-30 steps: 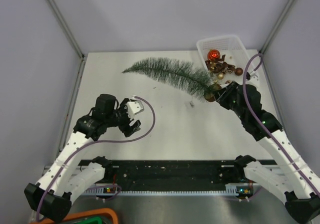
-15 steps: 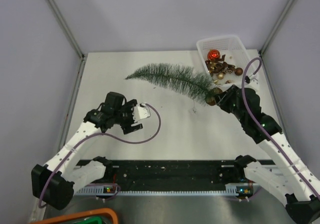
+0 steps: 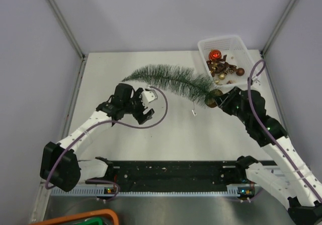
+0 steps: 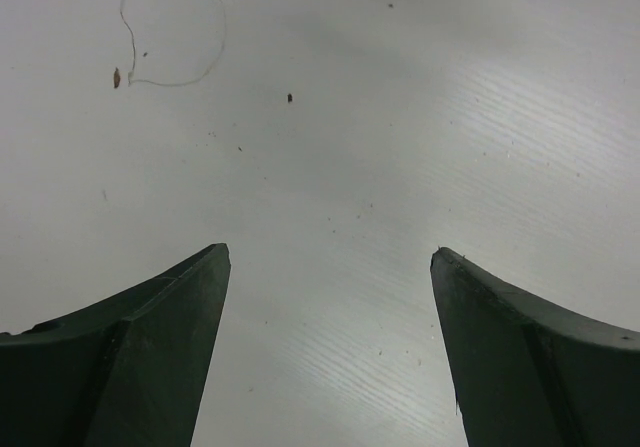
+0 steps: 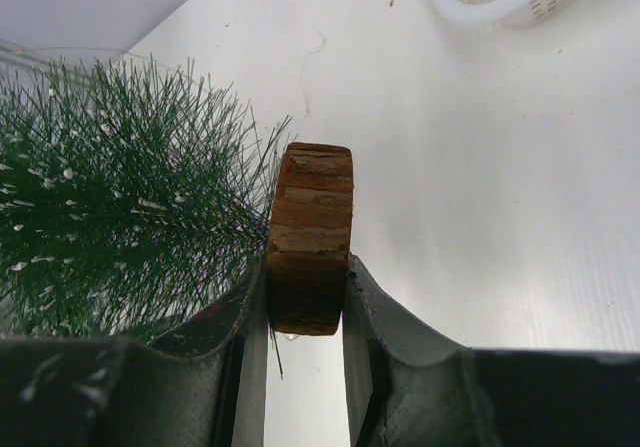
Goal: Decorate the small christmas tree
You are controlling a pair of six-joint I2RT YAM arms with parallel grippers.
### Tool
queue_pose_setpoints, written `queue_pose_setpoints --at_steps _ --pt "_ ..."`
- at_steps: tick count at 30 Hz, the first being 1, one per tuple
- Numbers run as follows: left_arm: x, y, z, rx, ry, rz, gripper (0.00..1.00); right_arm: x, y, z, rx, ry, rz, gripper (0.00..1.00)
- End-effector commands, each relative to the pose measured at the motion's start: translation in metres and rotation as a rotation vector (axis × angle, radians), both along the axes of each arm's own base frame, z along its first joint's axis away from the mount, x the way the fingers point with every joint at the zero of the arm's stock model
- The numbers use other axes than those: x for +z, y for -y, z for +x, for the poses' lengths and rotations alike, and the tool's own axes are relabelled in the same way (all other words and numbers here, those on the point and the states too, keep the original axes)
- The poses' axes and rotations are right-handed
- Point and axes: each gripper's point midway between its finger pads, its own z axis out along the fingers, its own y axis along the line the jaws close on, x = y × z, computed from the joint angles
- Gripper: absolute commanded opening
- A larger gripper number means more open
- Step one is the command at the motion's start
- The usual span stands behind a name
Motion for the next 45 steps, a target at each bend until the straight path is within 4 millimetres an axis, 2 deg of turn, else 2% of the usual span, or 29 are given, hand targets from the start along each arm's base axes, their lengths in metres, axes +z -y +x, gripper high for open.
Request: queue_pose_setpoints --at_steps 1,9,12,14,17,21,25,27,30,32,33,34,41,45 --pt "0.024 0.017 0.022 0.154 0.013 -0.196 0.87 0.066 -0.015 -0.003 0.060 0.132 0.133 0.00" --pt "0.022 0.016 0.026 0.175 0.045 -0.256 0.89 0.095 -0.028 -0.016 0.140 0.165 0.218 0.00" --pt "0.026 0.008 0.033 0.237 0.080 -0.278 0.90 0.103 -0.030 -0.020 0.155 0.171 0.240 0.00" --pt "0.036 0.006 0.037 0.252 0.095 -0.333 0.90 0.108 -0.035 -0.025 0.189 0.173 0.260 0.00" --pt "0.039 0.006 0.035 0.262 0.056 -0.373 0.98 0.112 -0.040 -0.028 0.218 0.167 0.289 0.00" --pt "0.041 0.005 0.033 0.260 0.028 -0.407 0.99 0.119 -0.048 -0.034 0.259 0.168 0.327 0.00" --pt "0.051 0.018 0.020 0.185 -0.032 -0.481 0.98 0.126 -0.053 -0.038 0.290 0.174 0.361 0.00" --pt "0.054 0.025 0.015 0.137 -0.048 -0.507 0.86 0.127 -0.055 -0.040 0.306 0.171 0.376 0.00" --pt "0.056 0.029 0.009 0.086 -0.070 -0.509 0.51 0.129 -0.055 -0.041 0.306 0.177 0.381 0.00" --pt "0.055 0.029 0.004 0.057 -0.072 -0.490 0.33 0.130 -0.054 -0.041 0.300 0.182 0.380 0.00" --pt "0.050 0.027 -0.003 0.052 -0.091 -0.465 0.11 0.130 -0.053 -0.041 0.296 0.186 0.377 0.00" --pt "0.048 0.024 -0.004 0.055 -0.084 -0.451 0.00 0.130 -0.053 -0.040 0.293 0.186 0.373 0.00" --pt "0.050 0.012 -0.016 0.072 -0.066 -0.412 0.00 0.118 -0.048 -0.027 0.256 0.184 0.307 0.00" --pt "0.046 0.000 -0.026 0.108 -0.083 -0.355 0.00 0.103 -0.035 -0.014 0.182 0.175 0.208 0.00"
